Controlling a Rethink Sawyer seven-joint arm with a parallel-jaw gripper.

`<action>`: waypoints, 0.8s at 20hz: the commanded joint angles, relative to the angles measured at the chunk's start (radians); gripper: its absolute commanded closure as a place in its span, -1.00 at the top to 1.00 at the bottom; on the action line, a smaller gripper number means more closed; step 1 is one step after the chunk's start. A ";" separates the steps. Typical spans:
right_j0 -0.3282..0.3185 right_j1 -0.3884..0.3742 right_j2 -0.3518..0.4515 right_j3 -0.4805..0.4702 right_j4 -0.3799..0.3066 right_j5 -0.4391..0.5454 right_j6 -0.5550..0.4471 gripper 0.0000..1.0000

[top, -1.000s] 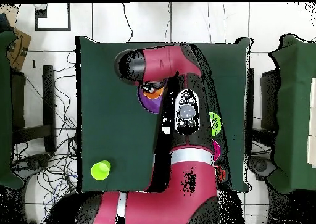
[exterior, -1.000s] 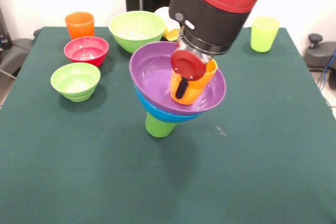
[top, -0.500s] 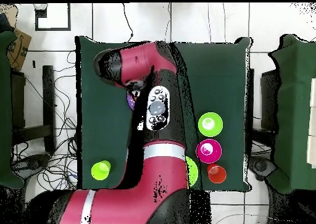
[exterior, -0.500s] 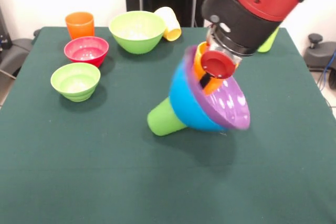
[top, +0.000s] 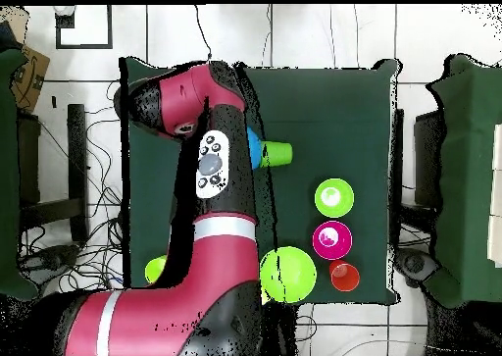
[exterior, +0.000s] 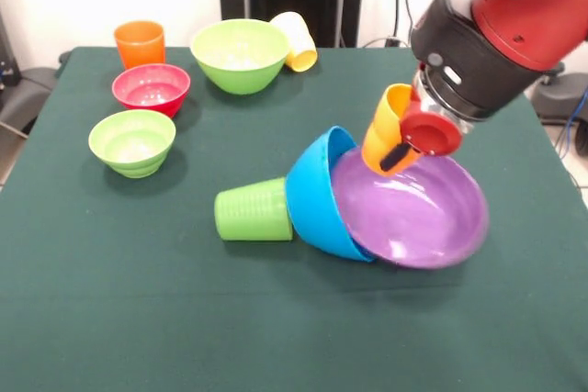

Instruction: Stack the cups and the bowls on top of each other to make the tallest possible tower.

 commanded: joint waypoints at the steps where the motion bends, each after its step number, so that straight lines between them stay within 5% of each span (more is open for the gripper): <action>1: 0.040 0.105 0.014 -0.159 -0.014 0.117 0.214 -1.00; 10: 0.058 0.199 0.050 -0.294 0.061 0.138 0.228 -1.00; 16: 0.006 0.171 0.086 -0.210 0.152 0.029 0.179 -1.00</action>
